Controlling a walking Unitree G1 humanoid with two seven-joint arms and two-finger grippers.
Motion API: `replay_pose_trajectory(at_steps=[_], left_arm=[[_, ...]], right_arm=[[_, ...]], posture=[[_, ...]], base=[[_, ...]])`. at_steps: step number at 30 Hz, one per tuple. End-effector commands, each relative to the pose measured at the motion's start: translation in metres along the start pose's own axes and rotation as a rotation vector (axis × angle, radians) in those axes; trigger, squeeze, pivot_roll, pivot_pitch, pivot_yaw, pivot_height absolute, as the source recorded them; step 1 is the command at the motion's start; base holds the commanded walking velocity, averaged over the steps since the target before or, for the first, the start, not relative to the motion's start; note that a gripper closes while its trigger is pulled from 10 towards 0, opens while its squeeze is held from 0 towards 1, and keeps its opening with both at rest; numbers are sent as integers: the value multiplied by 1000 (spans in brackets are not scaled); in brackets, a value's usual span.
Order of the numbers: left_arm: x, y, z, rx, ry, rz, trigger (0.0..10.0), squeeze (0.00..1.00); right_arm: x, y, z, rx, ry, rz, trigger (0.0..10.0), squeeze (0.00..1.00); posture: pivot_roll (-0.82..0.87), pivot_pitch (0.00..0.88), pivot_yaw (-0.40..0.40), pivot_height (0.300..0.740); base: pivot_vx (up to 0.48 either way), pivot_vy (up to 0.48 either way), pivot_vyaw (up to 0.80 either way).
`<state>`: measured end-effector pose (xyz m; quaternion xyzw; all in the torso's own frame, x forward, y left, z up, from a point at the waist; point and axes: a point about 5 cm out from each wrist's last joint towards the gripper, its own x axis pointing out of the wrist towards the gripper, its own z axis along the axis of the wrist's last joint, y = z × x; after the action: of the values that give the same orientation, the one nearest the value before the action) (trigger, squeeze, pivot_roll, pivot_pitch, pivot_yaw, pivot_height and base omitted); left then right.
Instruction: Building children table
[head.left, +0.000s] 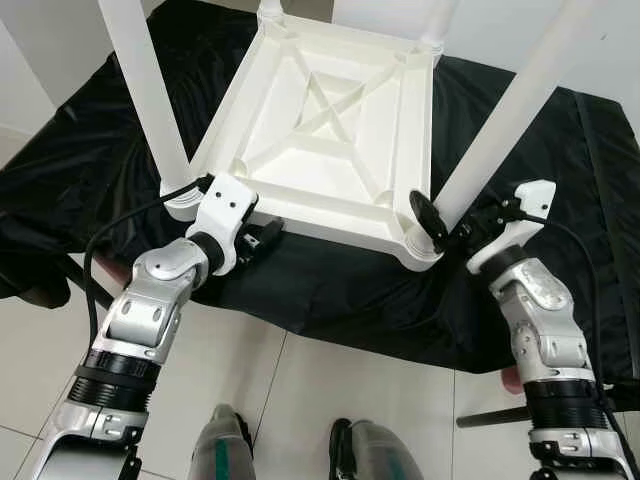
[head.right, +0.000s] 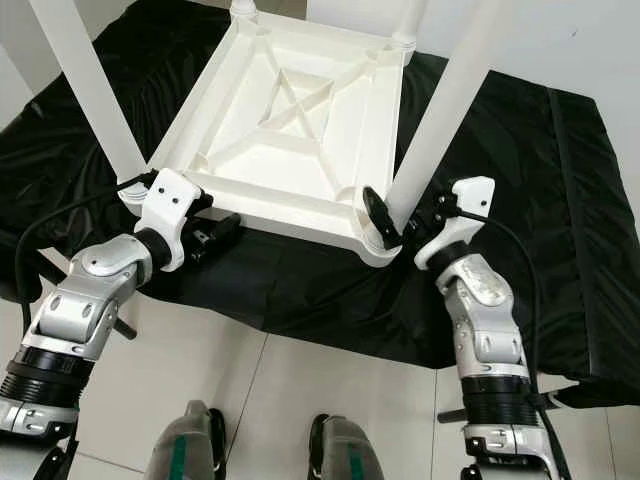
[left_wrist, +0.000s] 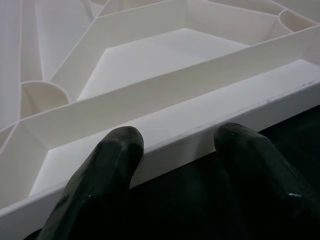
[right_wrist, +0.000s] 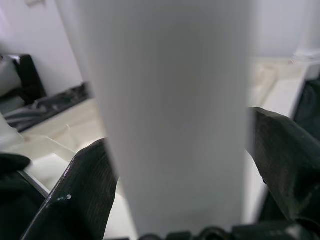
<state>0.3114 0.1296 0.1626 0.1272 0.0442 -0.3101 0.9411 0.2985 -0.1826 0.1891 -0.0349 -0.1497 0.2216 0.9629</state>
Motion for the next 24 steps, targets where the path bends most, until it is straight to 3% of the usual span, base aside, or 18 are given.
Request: replay_pose_trajectory(at_steps=[1, 2, 7, 11, 13, 18, 24], left_arm=[[0, -6, -3, -12, 13, -24, 10000, 0], [-1, -5, -4, -9, 21, -15, 10000, 0], [-3, -2, -7, -14, 35, -9, 10000, 0], [-4, 2, -11, -14, 55, 1, 10000, 0], [-4, 2, -11, -14, 55, 1, 10000, 0], [-1, 3, -13, -20, 63, -9, 10000, 0], [3, 7, -15, -37, 74, -10, 10000, 0]], right_arm=[[2, 2, 4, 9, -13, 5, 10000, 0], [7, 8, 17, 34, -60, 27, 10000, 0], [12, 11, 28, 38, -101, 42, 10000, 0], [26, 8, 62, 24, -221, -2, 10000, 0], [26, 8, 62, 24, -221, -2, 10000, 0], [33, 5, 96, 20, -347, -48, 10000, 0], [34, 10, 116, 26, -435, -89, 10000, 0]], posture=[[-7, 136, -60, 740], [-2, 135, -56, 740], [-3, 133, -49, 740], [-5, 127, -43, 740], [-5, 127, -43, 740], [-12, 117, -31, 740], [-19, 113, -18, 740]], base=[[0, 0, 0], [0, 0, 0], [0, 0, 0], [0, 0, 0], [0, 0, 0], [0, 0, 0], [0, 0, 0]])
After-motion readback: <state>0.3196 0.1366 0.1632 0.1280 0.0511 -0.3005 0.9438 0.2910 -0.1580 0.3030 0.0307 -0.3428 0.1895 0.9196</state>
